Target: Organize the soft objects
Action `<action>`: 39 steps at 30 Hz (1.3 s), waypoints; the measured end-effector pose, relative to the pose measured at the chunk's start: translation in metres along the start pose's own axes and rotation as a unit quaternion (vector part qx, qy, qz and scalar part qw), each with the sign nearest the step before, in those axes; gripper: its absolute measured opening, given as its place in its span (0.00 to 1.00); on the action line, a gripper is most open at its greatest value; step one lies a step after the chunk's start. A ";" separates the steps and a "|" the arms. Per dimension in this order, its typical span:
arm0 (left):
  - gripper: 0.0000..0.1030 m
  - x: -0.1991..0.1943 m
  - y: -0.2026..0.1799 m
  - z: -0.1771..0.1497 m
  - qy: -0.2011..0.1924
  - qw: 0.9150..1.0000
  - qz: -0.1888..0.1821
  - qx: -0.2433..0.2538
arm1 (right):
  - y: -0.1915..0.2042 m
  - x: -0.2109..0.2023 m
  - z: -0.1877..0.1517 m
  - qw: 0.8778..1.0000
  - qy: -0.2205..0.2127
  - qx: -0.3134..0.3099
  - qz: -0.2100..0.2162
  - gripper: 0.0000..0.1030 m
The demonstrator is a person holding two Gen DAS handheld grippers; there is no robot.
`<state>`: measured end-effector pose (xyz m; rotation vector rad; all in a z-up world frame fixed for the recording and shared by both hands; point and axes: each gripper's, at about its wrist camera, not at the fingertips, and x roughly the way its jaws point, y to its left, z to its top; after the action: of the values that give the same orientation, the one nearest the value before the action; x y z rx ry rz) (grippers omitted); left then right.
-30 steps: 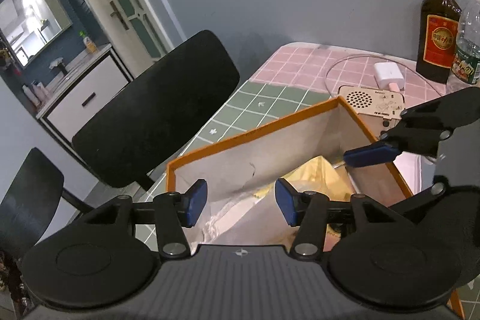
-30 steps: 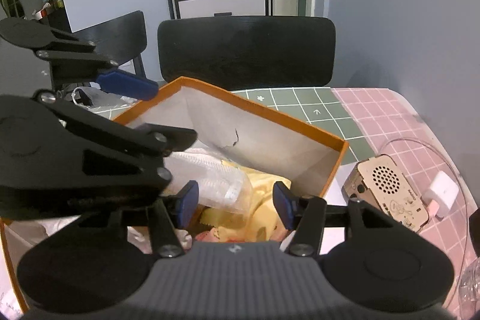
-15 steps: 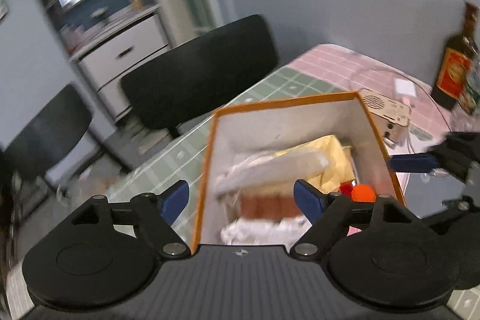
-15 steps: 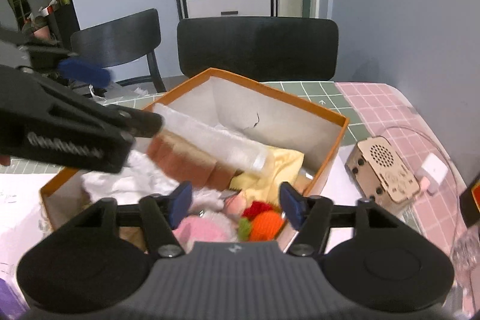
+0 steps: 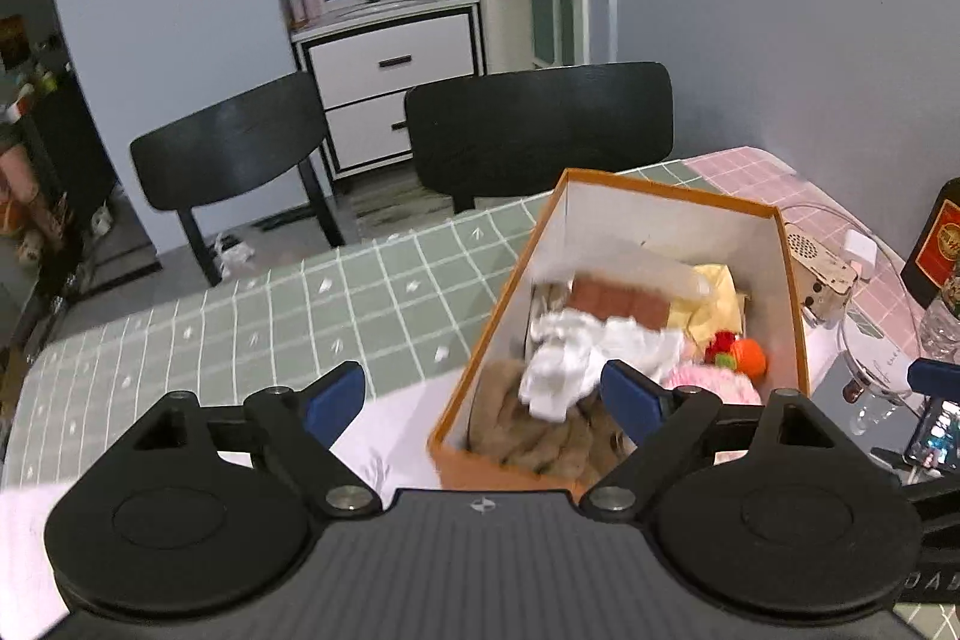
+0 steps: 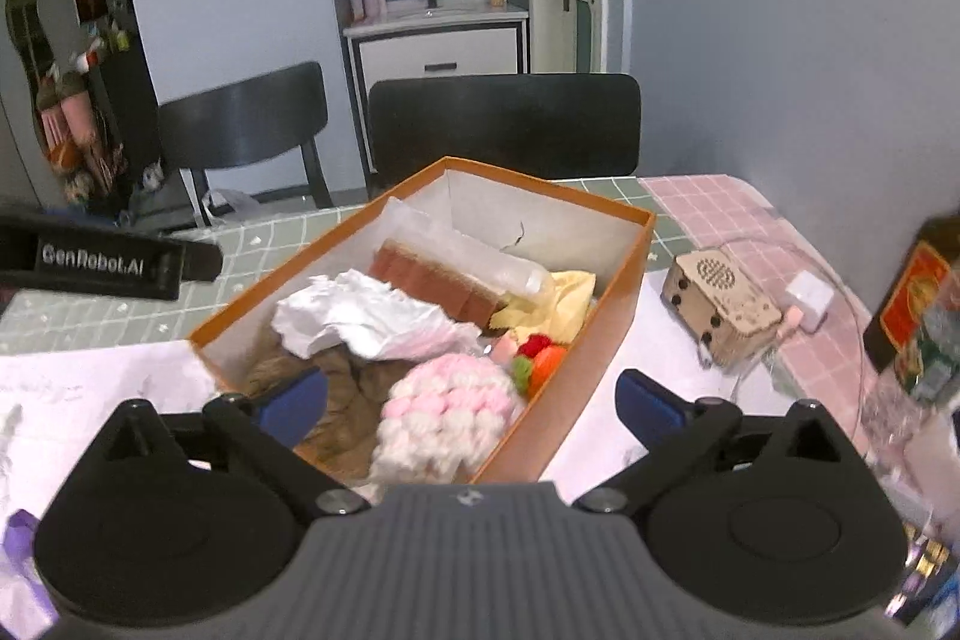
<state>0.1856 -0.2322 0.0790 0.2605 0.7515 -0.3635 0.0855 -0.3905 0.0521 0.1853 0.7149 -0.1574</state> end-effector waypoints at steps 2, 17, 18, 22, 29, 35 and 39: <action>1.00 -0.010 0.003 -0.013 -0.006 1.000 -0.005 -0.009 | 0.001 -0.008 -0.007 1.000 0.001 0.012 -0.001 0.97; 1.00 -0.048 -0.009 -0.070 -0.042 0.999 0.021 -0.012 | 0.018 -0.037 -0.036 0.999 -0.031 -0.020 -0.032 0.97; 1.00 -0.050 -0.009 -0.072 -0.044 0.999 0.019 -0.014 | 0.018 -0.041 -0.037 0.999 -0.036 -0.019 -0.031 0.97; 1.00 -0.054 -0.013 -0.073 -0.049 0.998 0.015 -0.025 | 0.020 -0.050 -0.039 0.998 -0.045 -0.025 -0.024 0.97; 1.00 -0.049 -0.016 -0.075 -0.040 0.999 0.018 -0.031 | 0.018 -0.050 -0.040 0.998 -0.049 -0.024 -0.027 0.97; 1.00 -0.046 -0.016 -0.078 -0.043 0.998 0.022 -0.025 | 0.020 -0.043 -0.043 0.998 -0.040 -0.029 -0.034 0.97; 1.00 -0.045 -0.016 -0.077 -0.044 0.998 0.023 -0.024 | 0.020 -0.042 -0.044 0.998 -0.040 -0.027 -0.034 0.97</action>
<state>0.1008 -0.2089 0.0549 0.2156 0.6649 -0.3112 0.0306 -0.3575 0.0493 0.1032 0.6461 -0.2087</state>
